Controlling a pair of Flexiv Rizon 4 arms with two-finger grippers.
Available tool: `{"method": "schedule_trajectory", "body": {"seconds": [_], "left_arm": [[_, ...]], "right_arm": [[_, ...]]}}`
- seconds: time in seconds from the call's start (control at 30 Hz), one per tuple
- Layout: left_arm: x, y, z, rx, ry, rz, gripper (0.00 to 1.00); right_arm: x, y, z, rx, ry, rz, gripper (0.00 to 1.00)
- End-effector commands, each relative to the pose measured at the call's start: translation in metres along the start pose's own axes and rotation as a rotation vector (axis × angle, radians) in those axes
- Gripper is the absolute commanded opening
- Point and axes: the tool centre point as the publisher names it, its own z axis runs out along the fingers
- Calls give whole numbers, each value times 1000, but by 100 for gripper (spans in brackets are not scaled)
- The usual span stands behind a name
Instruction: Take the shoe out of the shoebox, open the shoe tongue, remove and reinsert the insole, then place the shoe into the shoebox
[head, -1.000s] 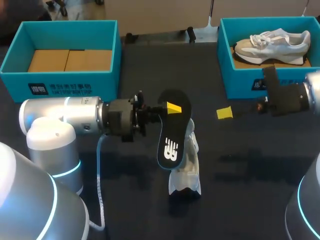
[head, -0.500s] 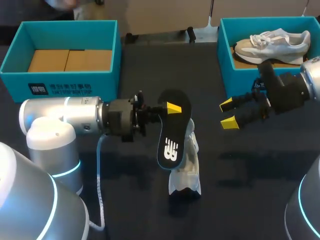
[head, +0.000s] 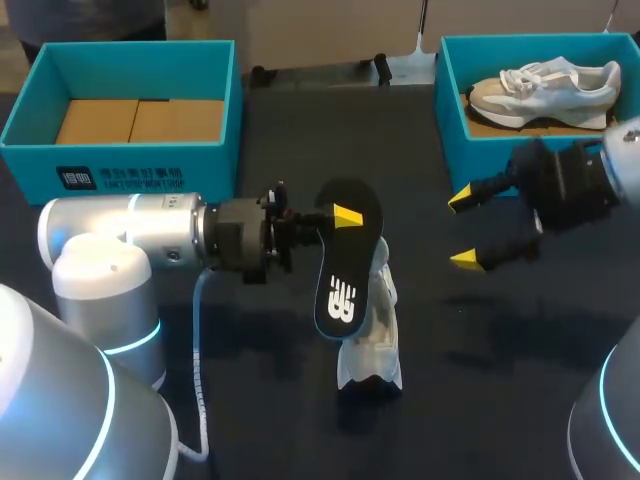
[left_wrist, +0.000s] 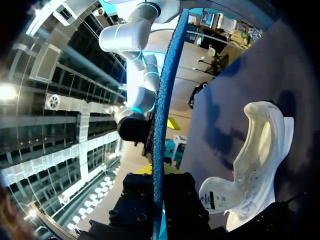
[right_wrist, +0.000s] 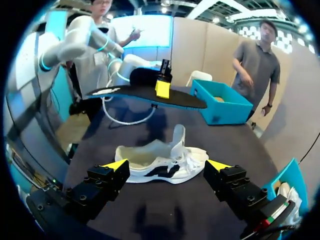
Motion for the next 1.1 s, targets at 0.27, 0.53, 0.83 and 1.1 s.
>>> {"method": "schedule_trajectory", "body": {"seconds": [0.27, 0.53, 0.83, 1.1], "left_arm": [[1, -1, 1, -4, -1, 1, 0], [-6, -14, -3, 29, -20, -94, 0], [-22, -46, -16, 77, -63, -334, 0], [-25, -70, -23, 108, -63, -497, 0]], "right_arm": [[14, 2, -3, 4, -84, -11, 100], [15, -14, -4, 119, -37, -40, 100], [13, -27, 4, 135, -13, 6, 100], [13, -36, 11, 153, -15, -10, 100]]}}
